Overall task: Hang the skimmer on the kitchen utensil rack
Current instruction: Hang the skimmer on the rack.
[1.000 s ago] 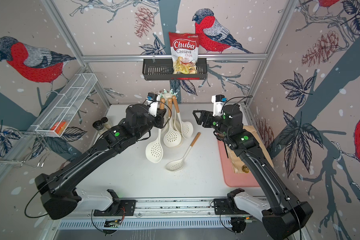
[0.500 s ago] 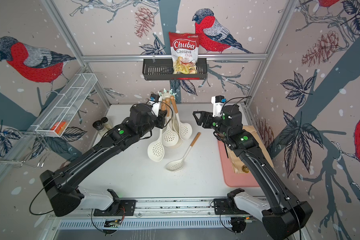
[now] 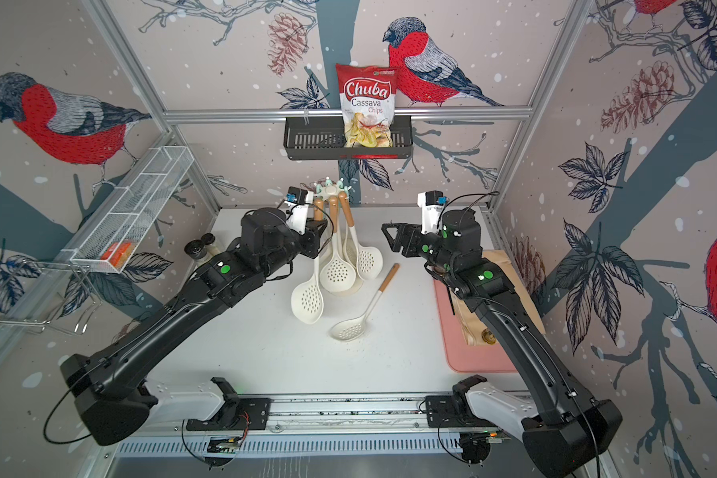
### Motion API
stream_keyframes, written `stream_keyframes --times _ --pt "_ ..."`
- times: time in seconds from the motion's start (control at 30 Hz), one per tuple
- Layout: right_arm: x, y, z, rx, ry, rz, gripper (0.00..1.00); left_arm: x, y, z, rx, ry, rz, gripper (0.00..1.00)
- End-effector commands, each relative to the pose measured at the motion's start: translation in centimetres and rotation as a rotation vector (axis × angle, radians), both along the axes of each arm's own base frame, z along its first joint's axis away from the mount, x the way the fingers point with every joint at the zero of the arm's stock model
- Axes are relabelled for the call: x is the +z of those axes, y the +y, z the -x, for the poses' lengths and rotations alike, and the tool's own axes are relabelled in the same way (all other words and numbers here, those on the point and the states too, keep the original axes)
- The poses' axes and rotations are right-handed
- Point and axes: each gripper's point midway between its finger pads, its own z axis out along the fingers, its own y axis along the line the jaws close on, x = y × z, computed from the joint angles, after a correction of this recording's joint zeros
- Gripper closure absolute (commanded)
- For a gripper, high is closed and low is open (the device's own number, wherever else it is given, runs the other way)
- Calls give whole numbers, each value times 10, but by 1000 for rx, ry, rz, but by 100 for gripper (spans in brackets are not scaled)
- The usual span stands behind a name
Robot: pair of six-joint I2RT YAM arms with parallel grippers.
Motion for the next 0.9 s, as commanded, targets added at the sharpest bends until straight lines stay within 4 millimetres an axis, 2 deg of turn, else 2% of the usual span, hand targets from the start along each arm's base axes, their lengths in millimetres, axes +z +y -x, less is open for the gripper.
stream_keyframes --times 0.0,0.1,0.27,0.4,0.43,0.57,0.87 --pt "9 18 2 69 -137 135 17 11 0 5 -33 -26 29 100" --pt "11 36 1 90 -201 244 16 12 3 8 -56 -14 40 100" --pt "43 58 10 169 -354 203 13 15 5 11 -123 15 75 100" --pt "55 67 11 231 -402 212 12 11 3 9 -149 61 52 100" --pt "47 73 6 257 -381 228 12 10 2 9 -153 68 51 100" --pt "45 80 5 319 -358 257 12 8 3 8 -158 85 52 100" --pt "43 77 6 303 -350 255 12 1 4 5 -152 115 21 100"
